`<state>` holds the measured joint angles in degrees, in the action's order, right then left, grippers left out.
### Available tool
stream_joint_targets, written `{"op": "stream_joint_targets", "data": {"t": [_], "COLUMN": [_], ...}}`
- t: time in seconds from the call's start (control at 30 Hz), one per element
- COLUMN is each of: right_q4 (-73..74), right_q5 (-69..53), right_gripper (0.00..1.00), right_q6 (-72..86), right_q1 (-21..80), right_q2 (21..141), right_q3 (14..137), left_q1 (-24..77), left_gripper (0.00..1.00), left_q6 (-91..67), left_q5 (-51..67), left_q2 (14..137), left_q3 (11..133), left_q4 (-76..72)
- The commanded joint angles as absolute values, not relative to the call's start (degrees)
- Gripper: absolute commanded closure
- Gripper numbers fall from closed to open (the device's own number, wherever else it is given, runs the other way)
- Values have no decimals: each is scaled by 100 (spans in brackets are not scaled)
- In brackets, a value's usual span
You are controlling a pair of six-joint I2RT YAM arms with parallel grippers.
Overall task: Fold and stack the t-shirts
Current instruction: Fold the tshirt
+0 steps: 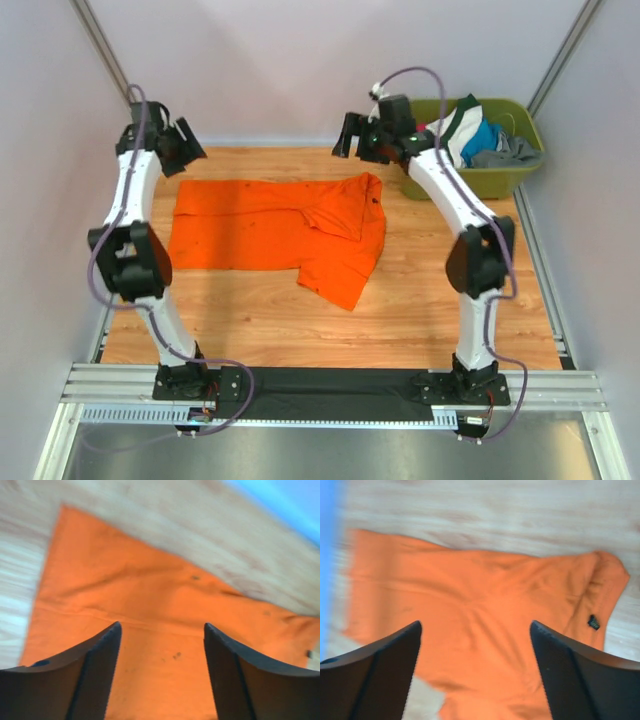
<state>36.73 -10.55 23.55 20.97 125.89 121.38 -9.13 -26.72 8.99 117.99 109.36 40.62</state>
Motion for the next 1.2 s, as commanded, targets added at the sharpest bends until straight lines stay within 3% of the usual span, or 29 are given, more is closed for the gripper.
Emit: {"op": "stream_joint_targets", "data": {"t": [0.0,0.03,0.23,0.3,0.53,0.77,1.17], "right_q4": [2796,2691,2900,3005,2954,2628,1503], "right_q5": [-1538,-1529,-1091,-889,-1081,-704,-580], "right_gripper": [6,0,0,0,6,7,20], "right_q6": [2346,2416,3180,3330,4016,4727,5642], "right_q1": [2232,2267,2311,2312,2460,2996,3472], "right_q2": [10585,10016,8187,7833,6962,7189,7840], "right_q3": [11333,10677,8046,6991,4941,4333,3991], "left_q1": [-940,-940,-949,-1019,-1994,-2408,-2830], "left_gripper": [23,22,22,22,24,29,45], "left_q6": [-2671,-2733,-3339,-3620,-4333,-4517,-4596], "left_q5": [660,529,18,-621,-546,-281,-343], "left_q2": [9952,9427,7423,6963,5713,6397,8208], "left_q3": [10384,10162,7860,7124,5336,4808,5036], "left_q4": [3910,3955,4218,4481,4738,3781,2664]}}
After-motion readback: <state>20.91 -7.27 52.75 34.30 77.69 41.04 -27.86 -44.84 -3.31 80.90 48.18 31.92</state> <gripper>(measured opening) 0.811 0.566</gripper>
